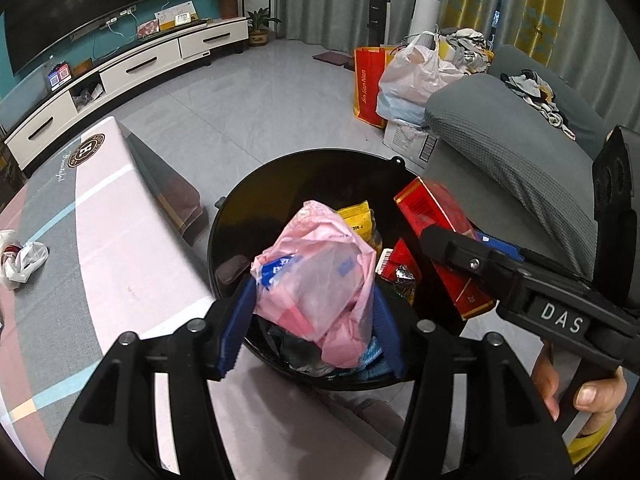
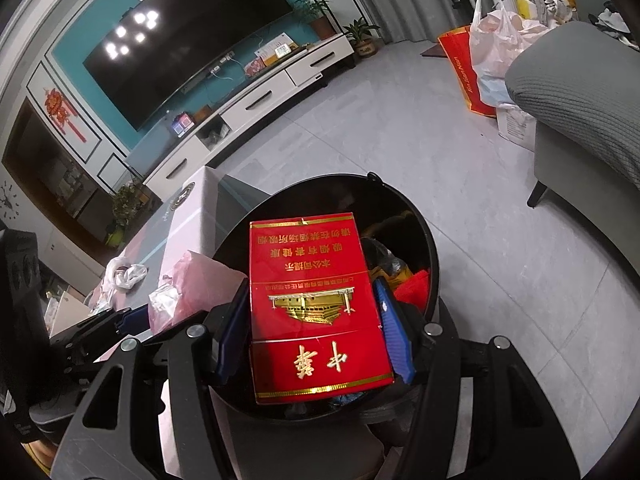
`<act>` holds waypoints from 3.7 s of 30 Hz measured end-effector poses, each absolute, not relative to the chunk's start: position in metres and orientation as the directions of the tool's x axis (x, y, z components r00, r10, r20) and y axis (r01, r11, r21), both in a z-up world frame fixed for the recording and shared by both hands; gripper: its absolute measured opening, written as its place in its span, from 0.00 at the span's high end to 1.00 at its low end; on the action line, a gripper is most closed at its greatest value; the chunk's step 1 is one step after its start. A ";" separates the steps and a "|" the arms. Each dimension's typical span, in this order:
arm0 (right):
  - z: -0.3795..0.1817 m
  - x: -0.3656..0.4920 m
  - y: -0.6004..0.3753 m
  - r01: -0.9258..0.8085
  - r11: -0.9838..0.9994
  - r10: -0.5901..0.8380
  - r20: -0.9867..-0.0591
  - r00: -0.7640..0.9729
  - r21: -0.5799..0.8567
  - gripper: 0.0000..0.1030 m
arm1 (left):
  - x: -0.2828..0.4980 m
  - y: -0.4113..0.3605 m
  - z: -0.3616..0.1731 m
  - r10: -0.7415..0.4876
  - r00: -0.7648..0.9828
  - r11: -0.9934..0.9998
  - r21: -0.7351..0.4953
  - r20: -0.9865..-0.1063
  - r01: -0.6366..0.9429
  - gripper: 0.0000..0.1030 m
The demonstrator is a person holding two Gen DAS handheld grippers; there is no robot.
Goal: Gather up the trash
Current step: 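Open both tools to drop the pink bag and red carton into the bin, then move both tools back over the table toward the remaining trash, then grasp the clear snack bag with the left tool while the right tool grasps the white plastic bag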
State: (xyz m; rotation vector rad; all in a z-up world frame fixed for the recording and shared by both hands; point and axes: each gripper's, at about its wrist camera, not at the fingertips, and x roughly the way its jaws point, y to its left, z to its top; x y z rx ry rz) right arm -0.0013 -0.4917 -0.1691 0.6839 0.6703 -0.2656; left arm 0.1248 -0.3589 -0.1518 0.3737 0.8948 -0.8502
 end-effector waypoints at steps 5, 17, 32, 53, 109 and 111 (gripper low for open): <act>-0.169 -0.002 -0.495 0.450 0.739 -0.023 -0.649 0.760 0.502 0.28 | 0.127 -0.354 -0.149 -0.499 0.345 0.636 -0.066 -0.795 0.769 0.30; -0.160 -0.023 -0.485 0.446 0.733 -0.022 -0.637 0.771 0.514 0.28 | 0.119 -0.297 -0.134 -0.517 0.373 0.683 -0.108 -0.770 0.723 0.23; -0.144 -0.031 -0.414 0.356 0.813 0.060 -0.675 0.735 0.460 0.28 | 0.101 -0.095 -0.141 -0.346 0.451 0.904 -0.164 -0.823 0.394 0.13; -0.097 0.028 -0.269 0.090 0.960 0.132 -0.708 0.694 0.267 0.28 | 0.084 0.058 -0.139 -0.282 0.571 0.959 -0.235 -0.771 0.157 0.12; -0.151 0.334 -0.161 -0.134 0.987 0.153 -0.729 0.667 0.085 0.42 | 0.376 0.033 -0.186 -0.225 0.525 0.952 -0.301 -0.821 -0.062 0.57; -0.155 0.334 -0.161 -0.127 0.988 0.149 -0.735 0.661 0.087 0.54 | 0.376 0.031 -0.186 -0.220 0.525 0.955 -0.290 -0.822 -0.055 0.62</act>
